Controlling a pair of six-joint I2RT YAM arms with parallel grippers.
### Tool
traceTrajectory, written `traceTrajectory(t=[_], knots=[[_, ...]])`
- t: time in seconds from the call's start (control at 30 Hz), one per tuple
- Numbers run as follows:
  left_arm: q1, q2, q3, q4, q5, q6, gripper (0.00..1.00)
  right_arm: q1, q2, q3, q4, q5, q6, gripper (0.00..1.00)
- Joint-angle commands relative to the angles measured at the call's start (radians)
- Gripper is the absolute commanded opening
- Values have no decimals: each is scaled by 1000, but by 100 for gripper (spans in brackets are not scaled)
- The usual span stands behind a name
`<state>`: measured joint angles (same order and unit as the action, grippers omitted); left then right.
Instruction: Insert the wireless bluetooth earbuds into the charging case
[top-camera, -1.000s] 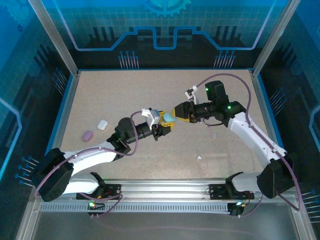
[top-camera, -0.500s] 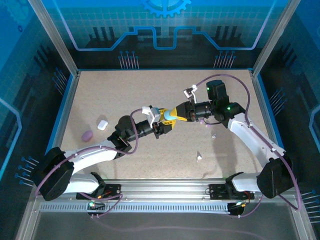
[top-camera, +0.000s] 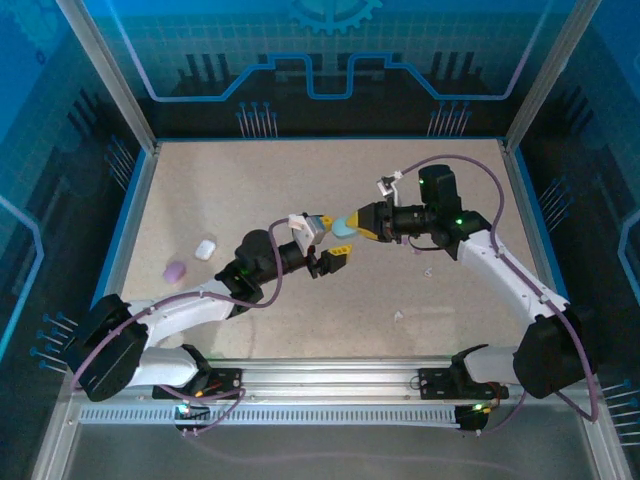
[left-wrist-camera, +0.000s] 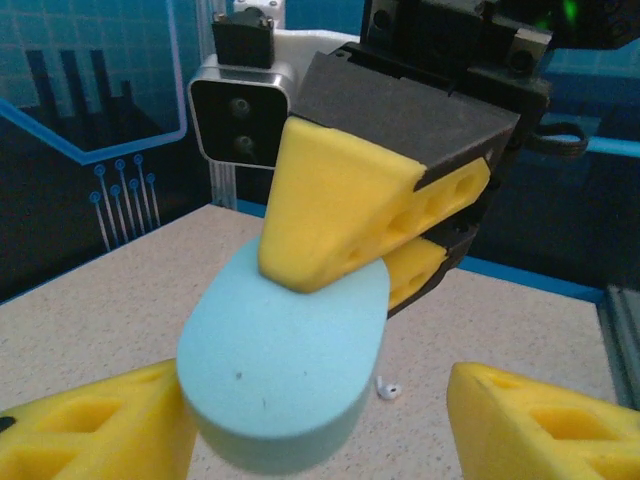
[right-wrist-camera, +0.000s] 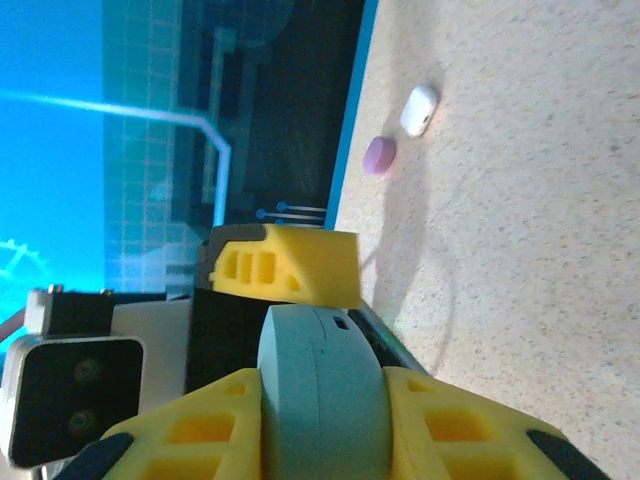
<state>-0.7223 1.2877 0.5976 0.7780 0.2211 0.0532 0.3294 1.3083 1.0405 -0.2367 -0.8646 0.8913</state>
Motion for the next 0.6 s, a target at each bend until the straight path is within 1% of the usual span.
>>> traceTrajectory(t=[0.0,0.1,0.2,0.33,0.43,0.5,0.57], knots=[[4,-47,-33,-17,-47,23,69,-42,-1,-29,71,130,28,18],[6,-87,-66,-17,-120,8,70,-63,59,-46,85,238,8,19],[8,-137,-76,-60,-182,-4,73,-69,183,-24,89,302,-20,19],[24,-199,-34,-225,-252,-49,76,-58,374,38,149,301,-34,19],[50,-227,4,-334,-305,-120,79,-41,497,92,206,311,-31,20],[71,-236,27,-396,-322,-169,79,-29,578,145,212,324,-37,20],[95,-239,52,-459,-316,-211,79,-20,656,204,203,339,-34,20]])
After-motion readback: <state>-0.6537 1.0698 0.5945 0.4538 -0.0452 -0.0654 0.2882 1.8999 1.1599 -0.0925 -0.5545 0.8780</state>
